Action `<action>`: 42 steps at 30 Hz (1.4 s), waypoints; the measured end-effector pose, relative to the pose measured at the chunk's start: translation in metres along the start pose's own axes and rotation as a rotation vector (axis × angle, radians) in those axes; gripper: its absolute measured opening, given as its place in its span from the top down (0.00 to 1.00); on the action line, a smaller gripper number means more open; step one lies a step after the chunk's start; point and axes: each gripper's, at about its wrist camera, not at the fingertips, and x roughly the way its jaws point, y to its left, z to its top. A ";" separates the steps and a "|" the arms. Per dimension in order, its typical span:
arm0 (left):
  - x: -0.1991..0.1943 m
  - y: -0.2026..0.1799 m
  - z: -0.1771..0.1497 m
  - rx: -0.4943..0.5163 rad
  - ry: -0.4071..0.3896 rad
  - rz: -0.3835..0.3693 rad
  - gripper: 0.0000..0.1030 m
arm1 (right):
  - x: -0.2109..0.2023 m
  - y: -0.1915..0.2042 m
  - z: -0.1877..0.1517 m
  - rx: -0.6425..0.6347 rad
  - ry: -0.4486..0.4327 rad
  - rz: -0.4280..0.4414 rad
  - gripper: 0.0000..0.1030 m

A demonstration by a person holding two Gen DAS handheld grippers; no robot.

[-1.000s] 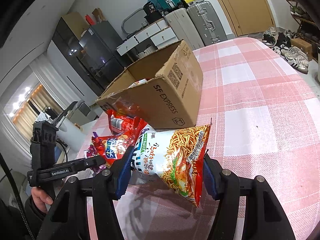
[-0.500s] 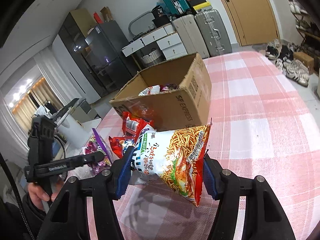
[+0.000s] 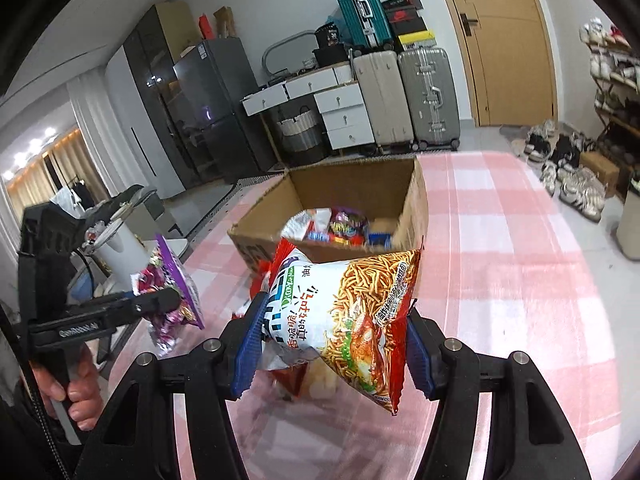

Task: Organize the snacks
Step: 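Grasp the purple candy bag with the left gripper while right holds noodle bag, then carry both bags into the box and open both grippers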

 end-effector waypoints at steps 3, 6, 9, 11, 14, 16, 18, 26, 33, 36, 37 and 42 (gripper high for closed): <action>-0.008 -0.002 0.014 0.014 -0.013 0.009 0.74 | 0.001 0.009 0.012 -0.032 -0.009 -0.006 0.40; -0.012 -0.005 0.029 0.030 -0.024 0.013 0.74 | 0.003 0.017 0.024 -0.065 -0.023 -0.004 0.40; -0.015 -0.008 0.044 0.034 -0.034 0.017 0.74 | 0.004 0.022 0.034 -0.075 -0.032 0.008 0.40; -0.013 -0.012 0.053 0.043 -0.036 0.022 0.74 | 0.004 0.023 0.040 -0.079 -0.038 0.009 0.40; -0.009 -0.016 0.070 0.052 -0.035 0.019 0.73 | 0.006 0.024 0.049 -0.081 -0.045 0.013 0.40; -0.002 -0.019 0.081 0.054 -0.031 0.015 0.74 | 0.006 0.024 0.055 -0.081 -0.049 0.016 0.40; 0.005 -0.021 0.089 0.058 -0.027 0.011 0.74 | 0.009 0.025 0.062 -0.084 -0.048 0.018 0.40; 0.041 -0.030 0.123 0.066 -0.009 -0.007 0.73 | 0.021 0.022 0.088 -0.097 -0.043 0.023 0.40; 0.070 -0.039 0.142 0.096 0.012 -0.007 0.73 | 0.035 0.019 0.104 -0.102 -0.043 0.020 0.40; 0.081 -0.040 0.152 0.099 0.016 -0.009 0.73 | 0.041 0.018 0.110 -0.100 -0.038 0.022 0.40; 0.084 -0.040 0.154 0.098 0.019 -0.010 0.73 | 0.044 0.016 0.111 -0.100 -0.037 0.021 0.40; 0.106 -0.042 0.165 0.099 0.041 -0.017 0.73 | 0.056 0.008 0.117 -0.086 -0.033 0.018 0.40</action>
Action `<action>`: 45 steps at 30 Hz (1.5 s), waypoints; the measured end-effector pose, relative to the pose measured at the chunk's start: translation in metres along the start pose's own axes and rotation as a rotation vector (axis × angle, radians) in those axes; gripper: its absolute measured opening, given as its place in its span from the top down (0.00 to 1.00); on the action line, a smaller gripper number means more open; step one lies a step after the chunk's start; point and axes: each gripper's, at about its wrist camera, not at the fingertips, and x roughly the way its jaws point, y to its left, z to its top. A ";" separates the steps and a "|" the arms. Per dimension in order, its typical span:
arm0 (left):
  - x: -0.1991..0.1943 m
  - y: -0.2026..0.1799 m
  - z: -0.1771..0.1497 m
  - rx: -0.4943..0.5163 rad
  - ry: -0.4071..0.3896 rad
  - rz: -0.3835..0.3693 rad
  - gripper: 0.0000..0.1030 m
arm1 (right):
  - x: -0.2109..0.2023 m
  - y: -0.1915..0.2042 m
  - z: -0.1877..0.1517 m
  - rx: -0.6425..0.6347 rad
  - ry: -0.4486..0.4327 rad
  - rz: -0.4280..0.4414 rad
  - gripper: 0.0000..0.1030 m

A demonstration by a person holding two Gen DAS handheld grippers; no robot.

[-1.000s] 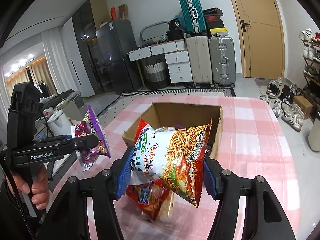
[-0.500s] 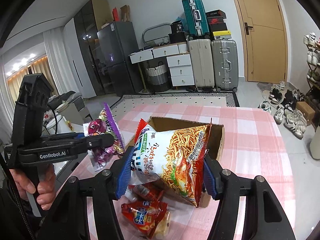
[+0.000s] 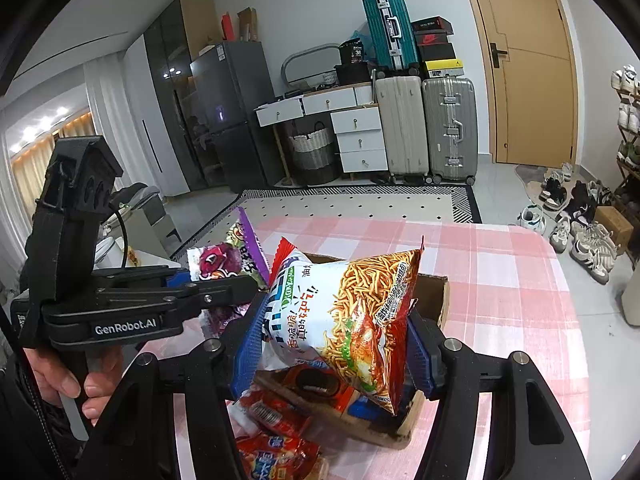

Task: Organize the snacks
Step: 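Carry both bags into the box and open both grippers, then withdraw both tools from the box toward the remaining snacks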

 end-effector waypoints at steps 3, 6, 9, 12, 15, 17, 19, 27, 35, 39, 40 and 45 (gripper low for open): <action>0.016 0.001 0.004 0.008 0.017 -0.001 0.73 | 0.008 -0.007 0.001 0.010 0.006 -0.003 0.40; 0.031 0.000 0.004 0.008 0.031 -0.006 0.73 | 0.017 -0.013 0.001 0.016 0.017 -0.007 0.40; 0.046 0.002 0.005 0.000 0.047 -0.008 0.73 | 0.027 -0.021 0.000 0.025 0.032 -0.011 0.40; 0.060 0.004 0.005 -0.004 0.061 -0.011 0.73 | 0.036 -0.029 -0.003 0.039 0.044 -0.011 0.40; 0.072 0.007 0.005 -0.005 0.073 -0.014 0.73 | 0.042 -0.033 -0.005 0.046 0.049 -0.012 0.40; 0.078 0.009 0.005 -0.005 0.079 -0.012 0.73 | 0.045 -0.035 -0.006 0.048 0.051 -0.014 0.40; 0.083 0.009 0.005 -0.001 0.085 -0.013 0.73 | 0.049 -0.037 -0.006 0.049 0.052 -0.015 0.40; 0.088 0.009 0.005 0.000 0.078 0.043 0.17 | 0.042 -0.044 -0.006 0.065 0.015 -0.036 0.18; 0.077 0.003 0.003 0.012 0.052 0.040 0.17 | 0.016 -0.050 -0.006 0.108 -0.033 -0.022 0.16; 0.063 -0.003 0.001 0.016 0.035 0.049 0.17 | -0.002 -0.046 -0.006 0.104 -0.063 -0.021 0.16; 0.055 -0.003 -0.001 0.016 0.025 0.056 0.17 | -0.007 -0.044 -0.006 0.100 -0.068 -0.022 0.16; 0.031 -0.007 -0.008 0.019 -0.005 0.078 0.17 | -0.030 -0.035 -0.010 0.091 -0.101 -0.025 0.16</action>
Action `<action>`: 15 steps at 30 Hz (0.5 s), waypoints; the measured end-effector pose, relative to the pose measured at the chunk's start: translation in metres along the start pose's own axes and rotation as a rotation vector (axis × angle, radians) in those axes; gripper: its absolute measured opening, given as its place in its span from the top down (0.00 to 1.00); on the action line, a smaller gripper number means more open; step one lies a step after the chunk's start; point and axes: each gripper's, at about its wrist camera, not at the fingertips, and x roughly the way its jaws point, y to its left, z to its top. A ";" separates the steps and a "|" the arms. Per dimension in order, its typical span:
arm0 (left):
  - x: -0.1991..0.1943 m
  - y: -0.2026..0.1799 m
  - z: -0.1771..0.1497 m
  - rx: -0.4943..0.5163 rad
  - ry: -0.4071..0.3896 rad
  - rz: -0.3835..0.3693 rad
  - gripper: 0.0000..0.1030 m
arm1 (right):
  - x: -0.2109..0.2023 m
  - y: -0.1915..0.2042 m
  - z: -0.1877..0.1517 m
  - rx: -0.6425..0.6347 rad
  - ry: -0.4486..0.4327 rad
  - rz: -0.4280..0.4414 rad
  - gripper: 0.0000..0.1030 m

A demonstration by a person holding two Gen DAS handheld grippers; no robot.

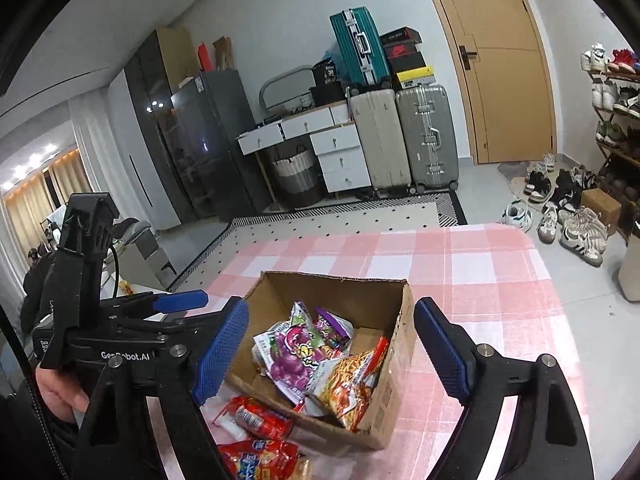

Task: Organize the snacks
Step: 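Withdraw both tools from the box toward the remaining snacks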

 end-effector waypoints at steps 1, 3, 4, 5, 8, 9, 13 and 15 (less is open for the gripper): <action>-0.004 -0.001 -0.002 0.003 -0.004 0.008 0.17 | -0.004 0.001 -0.001 -0.002 -0.005 -0.001 0.15; -0.017 -0.002 -0.007 0.009 -0.016 0.026 0.17 | -0.013 0.004 -0.004 -0.006 -0.016 -0.004 0.14; -0.023 -0.002 -0.010 0.011 -0.022 0.027 0.17 | -0.016 0.005 -0.004 -0.008 -0.019 -0.004 0.13; -0.029 -0.003 -0.013 0.013 -0.026 0.030 0.17 | -0.021 0.007 -0.006 -0.009 -0.023 -0.005 0.13; -0.046 -0.004 -0.021 0.013 -0.040 0.040 0.17 | -0.032 0.011 -0.010 -0.021 -0.040 -0.019 0.13; -0.051 -0.004 -0.024 0.008 -0.043 0.042 0.16 | -0.036 0.014 -0.012 -0.036 -0.053 -0.032 0.13; -0.069 0.002 -0.043 -0.038 -0.062 0.049 0.08 | -0.049 0.021 -0.021 -0.040 -0.064 -0.034 0.13; -0.071 0.004 -0.048 -0.047 -0.057 0.050 0.07 | -0.054 0.024 -0.025 -0.041 -0.063 -0.031 0.13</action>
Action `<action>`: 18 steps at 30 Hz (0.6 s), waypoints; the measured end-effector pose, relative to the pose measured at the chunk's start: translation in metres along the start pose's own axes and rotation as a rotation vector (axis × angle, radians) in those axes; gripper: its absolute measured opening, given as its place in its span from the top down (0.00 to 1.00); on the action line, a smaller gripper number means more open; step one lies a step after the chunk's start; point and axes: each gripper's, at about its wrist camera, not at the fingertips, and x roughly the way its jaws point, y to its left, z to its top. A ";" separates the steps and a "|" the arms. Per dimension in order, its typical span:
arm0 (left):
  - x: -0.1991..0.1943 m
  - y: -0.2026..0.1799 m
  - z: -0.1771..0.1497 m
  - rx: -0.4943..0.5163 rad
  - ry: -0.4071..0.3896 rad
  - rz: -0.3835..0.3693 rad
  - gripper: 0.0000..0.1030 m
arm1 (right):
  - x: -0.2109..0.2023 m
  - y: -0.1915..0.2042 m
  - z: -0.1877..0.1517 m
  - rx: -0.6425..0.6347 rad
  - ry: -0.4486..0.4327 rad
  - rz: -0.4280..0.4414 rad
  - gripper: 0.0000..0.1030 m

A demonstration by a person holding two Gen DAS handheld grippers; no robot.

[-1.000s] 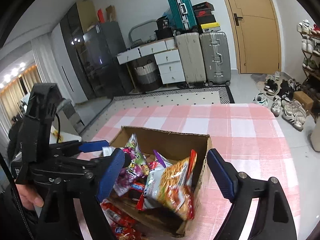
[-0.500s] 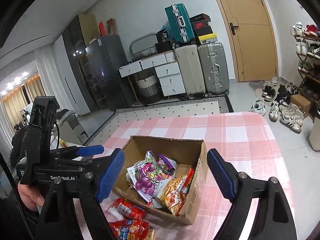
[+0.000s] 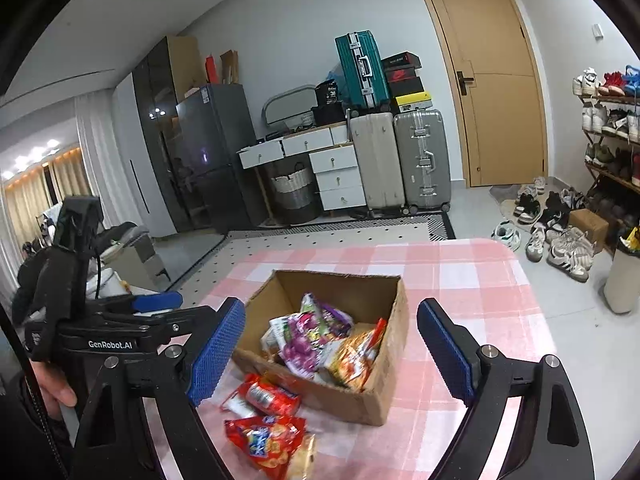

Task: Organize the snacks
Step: 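Withdraw both tools from the box toward the remaining snacks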

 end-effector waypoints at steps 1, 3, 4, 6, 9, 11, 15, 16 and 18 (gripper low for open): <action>-0.004 0.001 -0.005 -0.003 0.001 0.006 0.07 | -0.003 0.001 -0.002 -0.002 0.001 0.000 0.13; -0.009 0.005 -0.012 -0.013 -0.004 0.012 0.07 | -0.009 0.005 -0.007 -0.004 0.005 0.009 0.13; -0.014 0.006 -0.016 -0.024 -0.015 0.015 0.06 | -0.012 0.008 -0.010 -0.002 0.007 0.015 0.13; -0.022 0.011 -0.024 -0.046 -0.030 0.022 0.02 | -0.016 0.011 -0.016 -0.003 0.016 0.022 0.13; -0.029 0.020 -0.033 -0.084 -0.055 0.022 0.02 | -0.020 0.017 -0.028 -0.006 0.033 0.037 0.11; -0.039 0.026 -0.043 -0.102 -0.088 0.039 0.02 | -0.023 0.021 -0.037 0.002 0.042 0.048 0.10; -0.048 0.034 -0.056 -0.124 -0.096 0.062 0.01 | -0.023 0.028 -0.055 0.005 0.070 0.063 0.09; -0.050 0.037 -0.061 -0.131 -0.095 0.066 0.01 | -0.021 0.028 -0.058 0.006 0.079 0.065 0.09; -0.054 0.042 -0.068 -0.148 -0.105 0.071 0.01 | -0.019 0.031 -0.066 0.011 0.095 0.069 0.09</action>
